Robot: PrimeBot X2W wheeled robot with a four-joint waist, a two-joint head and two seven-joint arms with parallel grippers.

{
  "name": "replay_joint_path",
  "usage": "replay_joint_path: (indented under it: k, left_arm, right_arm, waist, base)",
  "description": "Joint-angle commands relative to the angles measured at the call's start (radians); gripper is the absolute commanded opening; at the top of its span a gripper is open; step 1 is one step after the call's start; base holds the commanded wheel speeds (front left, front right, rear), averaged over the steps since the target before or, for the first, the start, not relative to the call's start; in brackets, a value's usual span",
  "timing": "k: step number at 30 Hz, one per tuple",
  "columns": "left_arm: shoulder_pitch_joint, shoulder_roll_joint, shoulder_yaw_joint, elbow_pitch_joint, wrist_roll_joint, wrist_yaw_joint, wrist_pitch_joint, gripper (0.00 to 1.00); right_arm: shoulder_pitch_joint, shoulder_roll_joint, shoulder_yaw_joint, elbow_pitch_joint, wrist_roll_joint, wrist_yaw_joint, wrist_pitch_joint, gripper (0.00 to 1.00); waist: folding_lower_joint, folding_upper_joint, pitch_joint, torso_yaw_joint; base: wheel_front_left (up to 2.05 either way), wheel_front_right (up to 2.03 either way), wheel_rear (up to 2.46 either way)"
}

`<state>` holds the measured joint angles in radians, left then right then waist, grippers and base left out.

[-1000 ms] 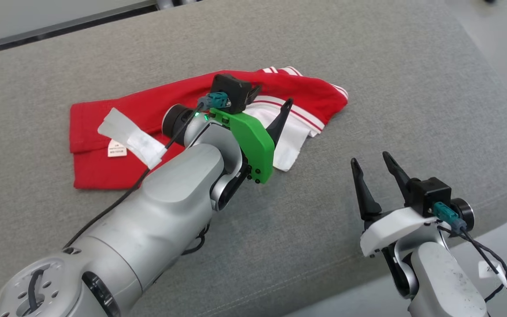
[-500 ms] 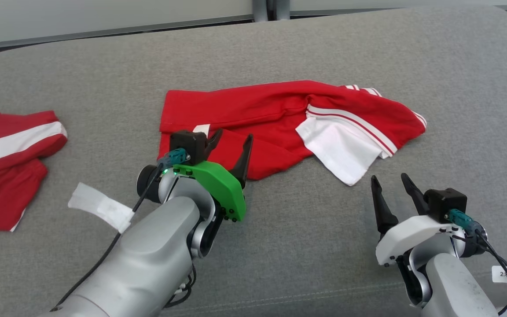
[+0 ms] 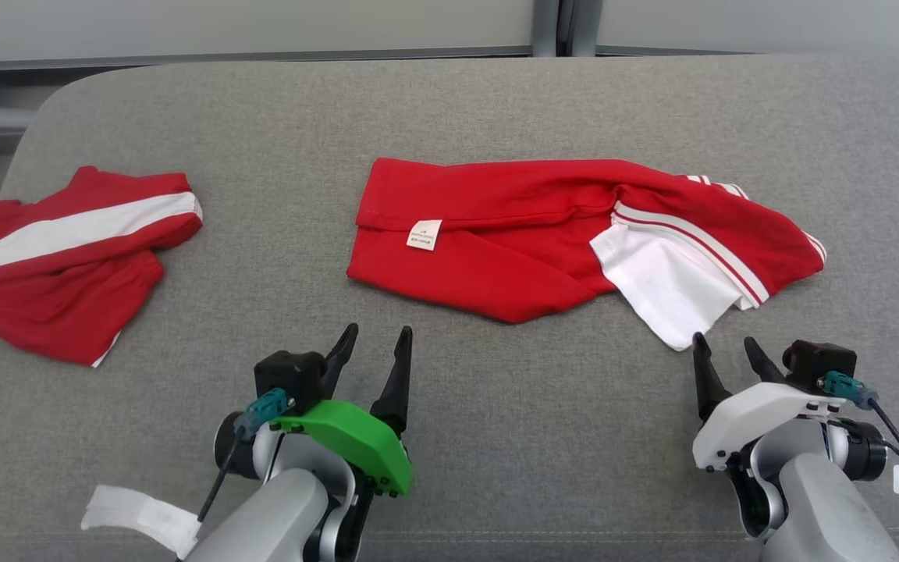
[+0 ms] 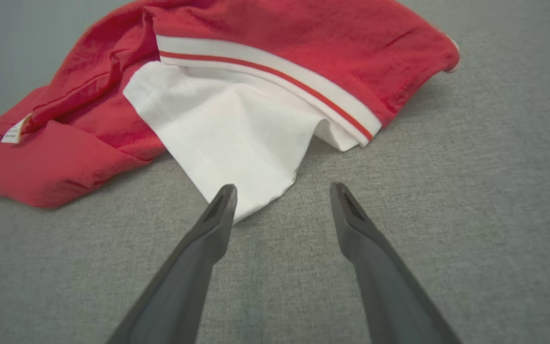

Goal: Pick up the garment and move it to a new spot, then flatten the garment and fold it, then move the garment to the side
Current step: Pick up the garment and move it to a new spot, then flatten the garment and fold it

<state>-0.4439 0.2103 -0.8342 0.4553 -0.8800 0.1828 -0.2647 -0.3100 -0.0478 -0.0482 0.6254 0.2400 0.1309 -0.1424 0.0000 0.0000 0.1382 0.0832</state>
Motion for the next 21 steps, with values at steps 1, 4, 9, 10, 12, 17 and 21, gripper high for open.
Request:
replay_joint_path:
  k: [1,4,9,10,12,17,21]
  left_arm:
    - [0.019,0.007,0.009,-0.007,0.009,0.004,-0.001,1.0]
    - [0.05,0.004,0.031,-0.033,0.03,0.006,-0.001,1.0]
    - [0.074,0.0,0.051,-0.053,0.051,0.0,-0.001,1.0]
    - [0.076,0.0,0.054,-0.055,0.054,-0.001,-0.001,1.0]
    - [0.08,0.001,0.061,-0.058,0.06,-0.002,-0.001,1.0]
    - [0.091,0.005,0.076,-0.065,0.07,-0.004,-0.001,1.0]
    - [0.097,0.008,0.083,-0.067,0.075,-0.005,-0.001,1.0]
  right_arm:
    - [-0.01,-0.003,-0.004,0.013,0.003,0.0,0.002,1.0]
    - [-0.033,-0.003,-0.016,0.063,0.007,0.0,0.004,1.0]
    - [-0.069,-0.003,-0.034,0.153,0.01,0.0,-0.007,1.0]
    - [-0.076,-0.003,-0.04,0.173,0.008,0.0,-0.008,1.0]
    - [-0.09,-0.003,-0.048,0.208,0.002,0.0,-0.015,1.0]
    - [-0.132,-0.001,-0.046,0.296,0.012,0.0,-0.03,1.0]
    - [-0.154,0.002,-0.032,0.359,0.018,0.0,-0.041,0.32]
  waist:
    - [0.0,0.0,0.001,0.012]
    - [0.0,0.0,0.004,0.028]
    - [0.0,0.0,0.008,0.059]
    - [0.0,0.0,0.008,0.064]
    - [0.0,0.0,0.009,0.076]
    - [0.0,0.0,0.01,0.096]
    - [0.0,0.0,0.007,0.102]
  base:
    - [0.0,0.0,0.0]
    - [0.0,0.0,0.0]
    - [0.0,0.0,0.0]
    - [0.0,0.0,0.0]
    - [0.0,0.0,0.0]
    - [0.0,0.0,0.0]
    - [0.0,0.0,0.0]
